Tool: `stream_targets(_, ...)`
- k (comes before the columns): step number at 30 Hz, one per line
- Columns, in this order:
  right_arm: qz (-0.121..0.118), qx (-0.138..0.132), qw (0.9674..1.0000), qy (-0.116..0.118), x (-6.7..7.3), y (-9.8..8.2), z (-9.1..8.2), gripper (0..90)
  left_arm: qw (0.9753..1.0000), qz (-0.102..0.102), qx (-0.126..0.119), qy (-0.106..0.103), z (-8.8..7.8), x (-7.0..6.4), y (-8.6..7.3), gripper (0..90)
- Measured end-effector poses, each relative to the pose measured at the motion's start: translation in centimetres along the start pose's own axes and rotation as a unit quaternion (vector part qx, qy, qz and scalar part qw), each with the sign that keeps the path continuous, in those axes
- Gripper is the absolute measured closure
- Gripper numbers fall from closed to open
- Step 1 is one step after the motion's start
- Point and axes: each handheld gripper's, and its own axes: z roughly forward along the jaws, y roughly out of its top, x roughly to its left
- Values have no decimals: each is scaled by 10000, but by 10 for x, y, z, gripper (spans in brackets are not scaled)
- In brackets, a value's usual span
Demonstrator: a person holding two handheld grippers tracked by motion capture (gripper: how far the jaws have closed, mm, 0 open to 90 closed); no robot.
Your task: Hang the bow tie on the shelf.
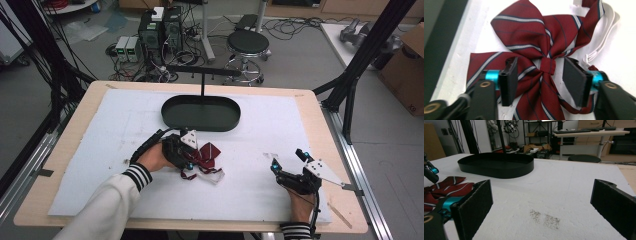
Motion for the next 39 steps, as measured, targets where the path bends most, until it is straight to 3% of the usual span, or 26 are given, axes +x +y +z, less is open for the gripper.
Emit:
stream_targets(23, -26, -45, 10000, -16, 0, 0, 0, 31, 9988, 224, 436, 16, 12, -4, 8, 626)
stream_targets(34, 32, -87, 10000, -23, -1, -1, -1, 31, 9977, 202, 652, 18, 14, -8, 13, 686)
stream_targets(39, 63, -101, 9999, -25, -1, -1, -2, 31, 9971, 84, 761, -17, 15, -8, 16, 717)
